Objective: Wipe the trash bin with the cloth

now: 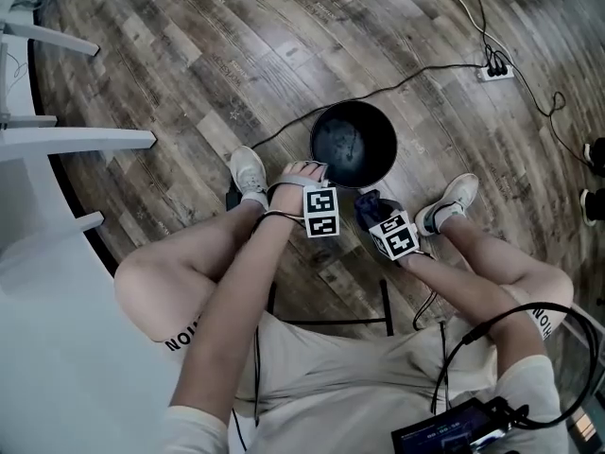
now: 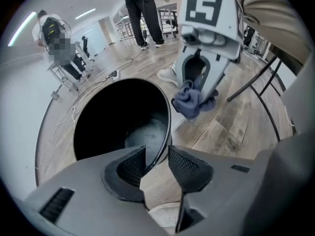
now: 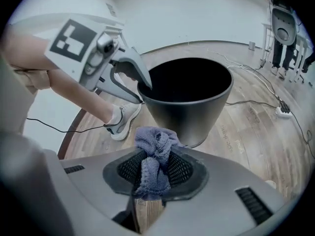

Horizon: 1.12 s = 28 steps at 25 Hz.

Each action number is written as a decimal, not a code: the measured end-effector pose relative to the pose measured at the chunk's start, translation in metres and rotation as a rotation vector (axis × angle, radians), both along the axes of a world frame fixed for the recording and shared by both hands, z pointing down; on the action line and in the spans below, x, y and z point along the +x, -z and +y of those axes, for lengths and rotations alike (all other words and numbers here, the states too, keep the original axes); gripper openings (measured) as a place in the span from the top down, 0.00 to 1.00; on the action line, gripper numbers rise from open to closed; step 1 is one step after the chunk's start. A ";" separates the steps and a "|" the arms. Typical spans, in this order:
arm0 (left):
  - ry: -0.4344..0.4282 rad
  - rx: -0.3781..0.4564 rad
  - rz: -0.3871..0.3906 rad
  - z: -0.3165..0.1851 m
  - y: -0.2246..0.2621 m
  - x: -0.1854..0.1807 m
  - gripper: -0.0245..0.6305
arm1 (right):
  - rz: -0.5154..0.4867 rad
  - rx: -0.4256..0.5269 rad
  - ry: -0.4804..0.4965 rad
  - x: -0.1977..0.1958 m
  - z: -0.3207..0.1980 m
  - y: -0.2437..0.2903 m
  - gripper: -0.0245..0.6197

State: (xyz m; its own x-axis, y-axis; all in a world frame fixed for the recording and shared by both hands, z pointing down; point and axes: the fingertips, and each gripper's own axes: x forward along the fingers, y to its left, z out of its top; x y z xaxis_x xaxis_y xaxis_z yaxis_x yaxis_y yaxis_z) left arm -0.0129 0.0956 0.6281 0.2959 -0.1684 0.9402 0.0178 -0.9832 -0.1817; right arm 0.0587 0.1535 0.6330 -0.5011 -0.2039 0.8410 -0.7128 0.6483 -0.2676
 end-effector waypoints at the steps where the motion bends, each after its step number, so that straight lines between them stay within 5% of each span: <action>1: -0.013 0.016 -0.006 0.000 -0.002 -0.003 0.75 | -0.007 0.009 0.003 -0.001 0.001 0.005 0.80; 8: -0.038 0.041 -0.052 0.006 -0.012 0.005 0.76 | -0.035 0.045 0.007 -0.005 -0.002 0.027 0.80; 16: 0.082 0.004 -0.047 0.012 -0.011 0.027 0.77 | -0.052 0.061 -0.013 -0.010 -0.008 0.046 0.80; 28: 0.071 -0.058 0.053 0.017 -0.001 0.042 0.81 | -0.021 0.086 0.021 -0.004 -0.024 0.021 0.80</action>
State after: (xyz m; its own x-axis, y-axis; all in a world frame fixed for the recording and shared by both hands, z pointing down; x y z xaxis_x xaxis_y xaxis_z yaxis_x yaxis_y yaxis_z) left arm 0.0288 0.1123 0.6294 0.3347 -0.1363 0.9324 -0.0602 -0.9906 -0.1232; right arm 0.0544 0.1292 0.6120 -0.5236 -0.2637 0.8101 -0.6934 0.6844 -0.2254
